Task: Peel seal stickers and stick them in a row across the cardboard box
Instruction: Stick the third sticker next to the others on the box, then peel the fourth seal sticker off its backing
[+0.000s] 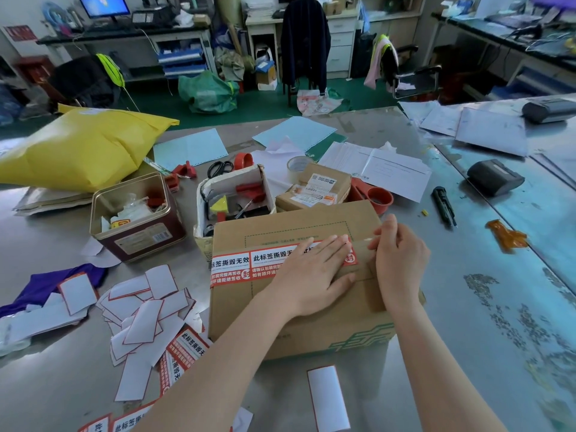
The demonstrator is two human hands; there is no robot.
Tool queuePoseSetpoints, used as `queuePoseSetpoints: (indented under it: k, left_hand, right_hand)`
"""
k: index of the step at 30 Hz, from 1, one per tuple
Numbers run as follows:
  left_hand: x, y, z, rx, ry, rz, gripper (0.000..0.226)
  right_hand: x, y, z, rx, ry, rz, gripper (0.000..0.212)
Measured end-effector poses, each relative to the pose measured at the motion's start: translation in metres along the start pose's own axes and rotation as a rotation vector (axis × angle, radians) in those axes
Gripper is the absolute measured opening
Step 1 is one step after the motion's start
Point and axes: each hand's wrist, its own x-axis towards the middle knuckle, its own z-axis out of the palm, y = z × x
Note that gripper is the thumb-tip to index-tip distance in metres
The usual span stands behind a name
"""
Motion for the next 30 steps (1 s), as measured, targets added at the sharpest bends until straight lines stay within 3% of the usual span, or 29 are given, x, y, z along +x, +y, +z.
queuePoseSetpoints:
  k: [9, 17, 22, 30]
  left_hand:
    - [-0.026, -0.014, -0.004, -0.05, 0.044, 0.061, 0.049]
    - [-0.098, -0.049, -0.003, -0.068, 0.123, -0.187, 0.07]
    - [-0.143, -0.066, -0.015, -0.119, 0.168, -0.377, 0.051]
    - [-0.211, -0.11, -0.009, -0.444, 0.278, -0.72, 0.044]
  right_hand:
    - [-0.001, 0.002, 0.001, 0.029, -0.047, -0.004, 0.042]
    - [-0.036, -0.023, 0.019, -0.158, -0.33, -0.118, 0.035]
    - [-0.082, -0.058, 0.047, -0.119, -0.56, -0.215, 0.024]
    - [-0.166, -0.096, 0.096, -0.068, -0.846, -0.361, 0.02]
